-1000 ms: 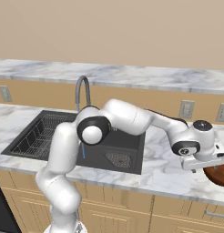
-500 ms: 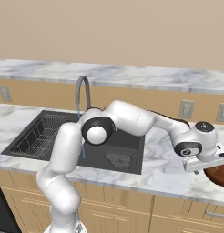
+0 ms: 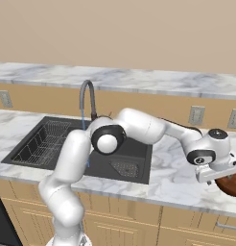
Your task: Rinse each bowl for a few seconds and place them down in the sink or on the counter.
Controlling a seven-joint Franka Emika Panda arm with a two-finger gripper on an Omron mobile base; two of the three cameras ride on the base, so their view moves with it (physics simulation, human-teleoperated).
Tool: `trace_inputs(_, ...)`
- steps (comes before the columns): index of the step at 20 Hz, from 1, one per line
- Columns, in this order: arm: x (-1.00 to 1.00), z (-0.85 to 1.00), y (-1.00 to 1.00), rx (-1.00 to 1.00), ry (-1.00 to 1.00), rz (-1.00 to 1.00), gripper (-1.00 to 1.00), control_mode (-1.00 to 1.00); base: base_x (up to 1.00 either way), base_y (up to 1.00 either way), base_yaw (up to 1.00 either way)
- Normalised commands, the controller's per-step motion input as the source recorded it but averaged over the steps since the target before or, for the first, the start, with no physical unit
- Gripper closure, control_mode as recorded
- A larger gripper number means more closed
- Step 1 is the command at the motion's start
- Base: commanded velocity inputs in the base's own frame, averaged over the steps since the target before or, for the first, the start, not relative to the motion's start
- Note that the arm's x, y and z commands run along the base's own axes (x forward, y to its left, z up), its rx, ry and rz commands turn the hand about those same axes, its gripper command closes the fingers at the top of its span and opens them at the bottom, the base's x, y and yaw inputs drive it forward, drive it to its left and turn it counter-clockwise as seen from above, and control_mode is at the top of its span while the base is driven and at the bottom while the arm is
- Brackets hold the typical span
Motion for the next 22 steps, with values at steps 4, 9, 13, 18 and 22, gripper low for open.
trace_inputs(4,0.05,-0.14,-0.06,0.01,0.06,0.04,-1.00,-1.00,0.00,0.00,0.00)
trace_inputs(9,0.01,-0.17,-0.02,0.01,0.06,0.03,-1.00,-1.00,0.00,0.00,0.00)
trace_inputs(13,0.00,-0.19,-0.01,0.00,0.07,0.01,1.00,-1.00,0.00,0.00,0.00)
trace_inputs(18,0.01,-0.11,-0.03,0.01,0.04,0.02,1.00,-1.00,0.00,0.00,0.00)
trace_inputs(22,-0.05,-0.07,-0.01,0.00,0.01,0.01,1.00,-1.00,0.00,0.00,0.00)
